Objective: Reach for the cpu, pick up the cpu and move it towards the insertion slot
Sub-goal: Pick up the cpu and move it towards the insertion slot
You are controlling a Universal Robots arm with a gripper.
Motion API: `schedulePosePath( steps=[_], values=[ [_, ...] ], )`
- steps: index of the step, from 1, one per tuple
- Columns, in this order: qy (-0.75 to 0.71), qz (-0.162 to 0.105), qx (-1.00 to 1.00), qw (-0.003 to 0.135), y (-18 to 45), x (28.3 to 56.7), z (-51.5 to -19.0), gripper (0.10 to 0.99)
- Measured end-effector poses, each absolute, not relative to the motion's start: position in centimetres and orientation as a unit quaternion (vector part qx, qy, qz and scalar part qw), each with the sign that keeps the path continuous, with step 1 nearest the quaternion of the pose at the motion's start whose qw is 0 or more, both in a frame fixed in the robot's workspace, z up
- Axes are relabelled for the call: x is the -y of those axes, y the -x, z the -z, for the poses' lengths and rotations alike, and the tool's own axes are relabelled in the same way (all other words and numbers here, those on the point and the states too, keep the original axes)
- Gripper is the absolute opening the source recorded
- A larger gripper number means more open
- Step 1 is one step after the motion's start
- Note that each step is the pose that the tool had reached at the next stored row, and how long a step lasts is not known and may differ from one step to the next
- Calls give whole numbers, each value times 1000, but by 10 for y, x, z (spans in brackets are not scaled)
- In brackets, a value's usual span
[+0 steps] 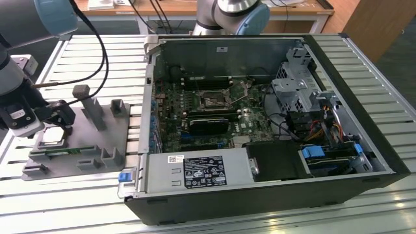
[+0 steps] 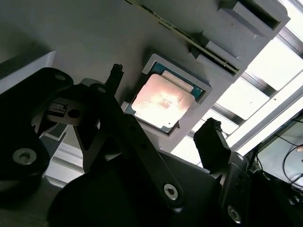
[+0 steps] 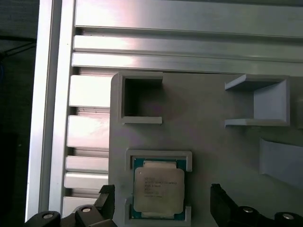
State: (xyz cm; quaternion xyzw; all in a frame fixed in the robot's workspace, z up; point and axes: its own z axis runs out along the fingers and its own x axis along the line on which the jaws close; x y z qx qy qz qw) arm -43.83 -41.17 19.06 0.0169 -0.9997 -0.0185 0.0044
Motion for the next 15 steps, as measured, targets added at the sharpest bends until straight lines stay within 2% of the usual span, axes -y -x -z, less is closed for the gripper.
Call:
schedulePosePath(
  steps=[5, 6, 9, 10, 15],
  values=[
    [-17, 19, 1000, 4, 441, 411, -184, 867],
    [-17, 20, 1000, 4, 442, 411, -184, 796],
    [-17, 21, 1000, 4, 442, 411, -183, 780],
    [-17, 22, 1000, 4, 442, 410, -183, 714],
    [-17, 23, 1000, 4, 442, 409, -182, 714]
  ],
)
